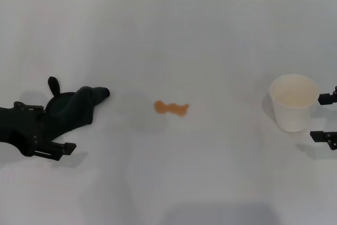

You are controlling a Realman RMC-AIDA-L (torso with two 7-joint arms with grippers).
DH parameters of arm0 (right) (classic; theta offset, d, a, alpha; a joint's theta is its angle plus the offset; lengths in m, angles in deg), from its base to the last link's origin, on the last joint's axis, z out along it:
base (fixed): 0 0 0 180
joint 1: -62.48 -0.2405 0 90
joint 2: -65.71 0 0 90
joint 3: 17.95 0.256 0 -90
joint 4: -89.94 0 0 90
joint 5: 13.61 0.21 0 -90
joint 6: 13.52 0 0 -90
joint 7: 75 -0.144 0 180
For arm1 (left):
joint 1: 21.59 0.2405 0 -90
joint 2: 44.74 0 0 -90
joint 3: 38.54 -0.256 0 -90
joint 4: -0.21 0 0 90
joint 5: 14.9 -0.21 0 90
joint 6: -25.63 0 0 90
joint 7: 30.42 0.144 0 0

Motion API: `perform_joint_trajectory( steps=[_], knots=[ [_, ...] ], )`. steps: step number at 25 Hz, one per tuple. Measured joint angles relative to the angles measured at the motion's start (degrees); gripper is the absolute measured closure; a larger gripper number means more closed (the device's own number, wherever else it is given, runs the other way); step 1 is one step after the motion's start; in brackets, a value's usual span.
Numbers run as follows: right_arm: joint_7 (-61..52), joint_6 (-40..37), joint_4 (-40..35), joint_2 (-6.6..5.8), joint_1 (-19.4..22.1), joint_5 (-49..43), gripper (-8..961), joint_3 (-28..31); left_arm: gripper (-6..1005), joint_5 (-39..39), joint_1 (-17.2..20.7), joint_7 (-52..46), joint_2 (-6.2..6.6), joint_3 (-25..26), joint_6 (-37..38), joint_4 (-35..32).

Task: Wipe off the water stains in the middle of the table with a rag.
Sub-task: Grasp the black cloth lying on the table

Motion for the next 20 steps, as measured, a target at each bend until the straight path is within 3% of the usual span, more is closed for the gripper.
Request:
perform_joint_trajectory(
  steps=[20],
  knots=[
    [-0.08, 0.02, -0.87, -0.21, -0.31, -0.02, 79, 0.53, 124, 0.17, 0.9, 0.35, -0.06, 0.39, -0.09, -3.47]
  ],
)
